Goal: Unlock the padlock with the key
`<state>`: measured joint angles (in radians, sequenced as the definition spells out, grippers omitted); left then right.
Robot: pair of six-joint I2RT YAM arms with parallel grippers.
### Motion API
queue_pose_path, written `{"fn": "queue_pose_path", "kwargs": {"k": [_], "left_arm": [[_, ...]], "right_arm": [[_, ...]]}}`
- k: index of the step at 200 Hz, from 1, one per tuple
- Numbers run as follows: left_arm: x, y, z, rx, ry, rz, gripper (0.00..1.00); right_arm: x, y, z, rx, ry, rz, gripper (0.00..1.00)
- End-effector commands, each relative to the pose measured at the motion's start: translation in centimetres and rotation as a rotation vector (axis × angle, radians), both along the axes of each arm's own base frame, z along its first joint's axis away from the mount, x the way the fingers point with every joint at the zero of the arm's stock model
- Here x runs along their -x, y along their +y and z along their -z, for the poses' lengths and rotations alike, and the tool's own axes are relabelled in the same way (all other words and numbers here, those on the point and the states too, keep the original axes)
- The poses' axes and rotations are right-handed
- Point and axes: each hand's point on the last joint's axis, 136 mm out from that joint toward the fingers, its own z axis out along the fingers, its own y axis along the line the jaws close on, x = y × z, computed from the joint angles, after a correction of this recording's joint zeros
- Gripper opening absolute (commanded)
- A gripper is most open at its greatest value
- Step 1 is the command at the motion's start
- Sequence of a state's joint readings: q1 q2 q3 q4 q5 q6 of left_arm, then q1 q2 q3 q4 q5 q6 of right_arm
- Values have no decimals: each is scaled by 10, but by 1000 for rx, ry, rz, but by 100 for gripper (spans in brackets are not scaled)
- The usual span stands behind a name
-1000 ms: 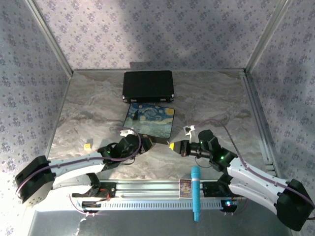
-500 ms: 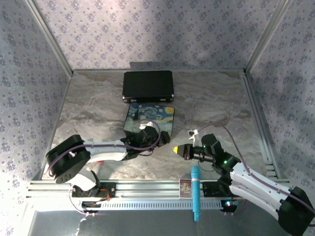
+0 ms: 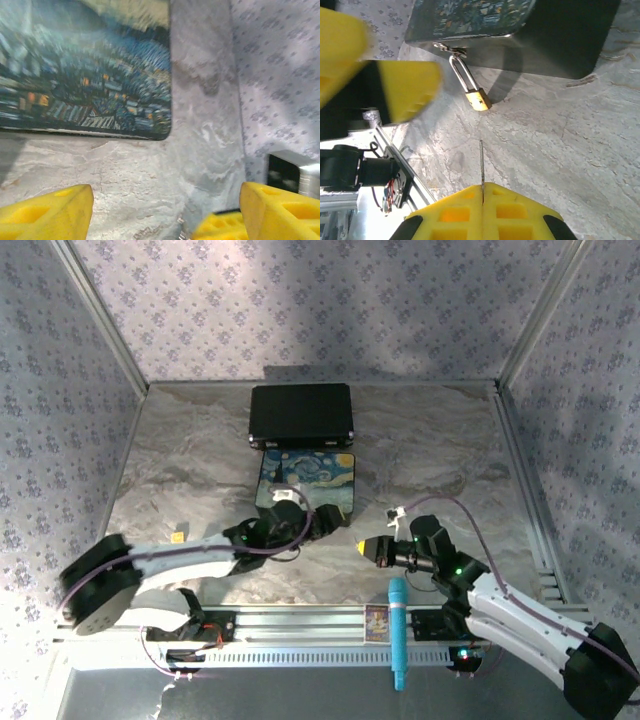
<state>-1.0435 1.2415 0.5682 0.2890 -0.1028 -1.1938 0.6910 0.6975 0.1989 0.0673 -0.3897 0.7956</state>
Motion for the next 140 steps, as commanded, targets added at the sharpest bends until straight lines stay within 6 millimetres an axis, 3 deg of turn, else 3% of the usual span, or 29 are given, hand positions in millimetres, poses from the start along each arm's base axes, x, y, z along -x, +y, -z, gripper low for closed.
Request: {"fn": "queue_pose_path", "kwargs": {"k": [1,29,101,140], "left_arm": [[7,39,11,-150,-51,-17,73],[4,63,34,-123,-30,7,62],[-13,76,63,-245,-110,-3,65],[-15,52,82,-212,-99,73,66]], "right_arm": [[-2,3,-3,4,-15,-23,0],[-5,10,-2,10,-12,-42,0],[-11,32,-10,1,-12,-93,0],[-9,33,-7,9,-7,-93,0]]}}
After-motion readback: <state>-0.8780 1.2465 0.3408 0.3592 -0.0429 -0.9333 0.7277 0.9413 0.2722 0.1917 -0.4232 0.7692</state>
